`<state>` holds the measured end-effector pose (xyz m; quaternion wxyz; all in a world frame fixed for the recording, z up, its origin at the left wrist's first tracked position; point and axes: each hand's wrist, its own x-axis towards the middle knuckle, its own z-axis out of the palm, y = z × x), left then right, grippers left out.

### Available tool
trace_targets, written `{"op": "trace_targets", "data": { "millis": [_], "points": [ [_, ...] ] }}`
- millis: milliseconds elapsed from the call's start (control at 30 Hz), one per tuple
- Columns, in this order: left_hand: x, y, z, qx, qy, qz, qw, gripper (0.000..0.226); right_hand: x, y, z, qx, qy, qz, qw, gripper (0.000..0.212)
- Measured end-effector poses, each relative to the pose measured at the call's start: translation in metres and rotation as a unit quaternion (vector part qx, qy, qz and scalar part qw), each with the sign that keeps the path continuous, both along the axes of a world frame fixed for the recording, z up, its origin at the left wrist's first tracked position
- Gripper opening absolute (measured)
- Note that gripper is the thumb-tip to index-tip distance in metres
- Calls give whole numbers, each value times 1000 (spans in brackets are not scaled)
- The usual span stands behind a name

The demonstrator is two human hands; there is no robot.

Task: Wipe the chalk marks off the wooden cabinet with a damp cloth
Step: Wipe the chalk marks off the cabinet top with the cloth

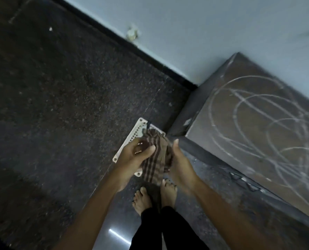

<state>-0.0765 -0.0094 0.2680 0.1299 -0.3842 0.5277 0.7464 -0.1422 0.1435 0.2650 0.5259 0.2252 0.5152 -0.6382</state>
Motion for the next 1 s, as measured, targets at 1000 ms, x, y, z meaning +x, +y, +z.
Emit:
{"op": "trace_targets", "data": {
  "millis": [1000],
  "points": [
    [-178, 191, 117, -105, 70, -133, 983, 5, -119, 188, 132, 55, 187, -187, 963, 30]
  ]
}}
